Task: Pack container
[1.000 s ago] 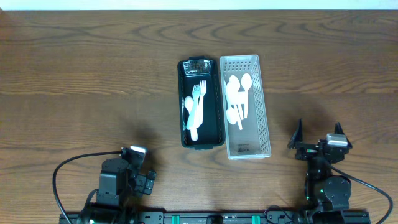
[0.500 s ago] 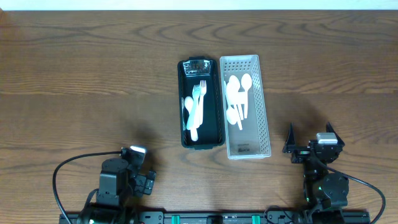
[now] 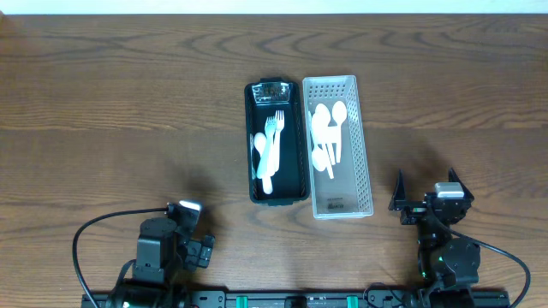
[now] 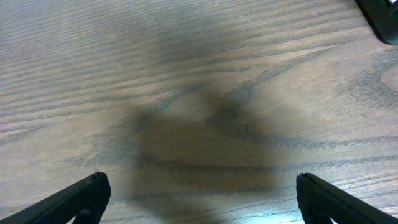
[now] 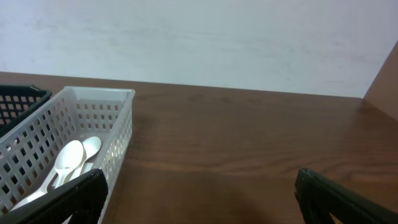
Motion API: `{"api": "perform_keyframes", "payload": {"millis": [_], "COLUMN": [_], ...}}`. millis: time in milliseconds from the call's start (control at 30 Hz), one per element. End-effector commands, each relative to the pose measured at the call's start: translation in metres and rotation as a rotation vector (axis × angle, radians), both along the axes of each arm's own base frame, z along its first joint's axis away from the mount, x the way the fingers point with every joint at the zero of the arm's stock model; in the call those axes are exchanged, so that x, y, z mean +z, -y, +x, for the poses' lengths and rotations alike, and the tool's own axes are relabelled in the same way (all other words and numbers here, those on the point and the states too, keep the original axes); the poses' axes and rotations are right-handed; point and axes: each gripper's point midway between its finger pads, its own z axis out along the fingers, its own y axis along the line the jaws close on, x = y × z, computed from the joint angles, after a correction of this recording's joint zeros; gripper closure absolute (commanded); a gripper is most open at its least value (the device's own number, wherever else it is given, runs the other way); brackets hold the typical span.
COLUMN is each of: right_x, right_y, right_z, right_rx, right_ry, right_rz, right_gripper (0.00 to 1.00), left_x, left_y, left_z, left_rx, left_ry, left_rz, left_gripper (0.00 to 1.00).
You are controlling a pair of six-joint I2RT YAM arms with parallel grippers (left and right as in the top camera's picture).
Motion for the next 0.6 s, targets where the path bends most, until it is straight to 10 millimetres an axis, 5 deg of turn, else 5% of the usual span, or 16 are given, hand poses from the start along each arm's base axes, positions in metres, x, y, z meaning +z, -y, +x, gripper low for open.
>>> {"api": "perform_keyframes", "payload": {"millis": [0, 333, 433, 567], "right_x": [-0.001, -0.001, -0.001, -0.001], "right_y": [0.0, 0.0, 0.0, 0.0], "right_z": [0.0, 0.0, 0.0, 0.0], "right_rx": [0.004, 0.004, 0.004, 0.004], "right_ry": [-0.001, -0.001, -0.001, -0.001], "right_rz": [-0.012, -0.012, -0.012, -0.012], "right_gripper": [0.01, 0.01, 0.01, 0.01], "left_x": [0.005, 0.01, 0.025, 0.068], "left_y": [-0.002, -0.002, -0.003, -0.002], "left_z": [0.002, 0.005, 0.012, 0.036], "left_rx": [0.001, 0.02, 0.062, 0.023], "left_ry": [0.016, 0.047, 0.137, 0.383], "left_rz": [0.013, -0.003, -0.045, -0.033], "left_gripper": [0.02, 0.02, 0.02, 0.02]}}
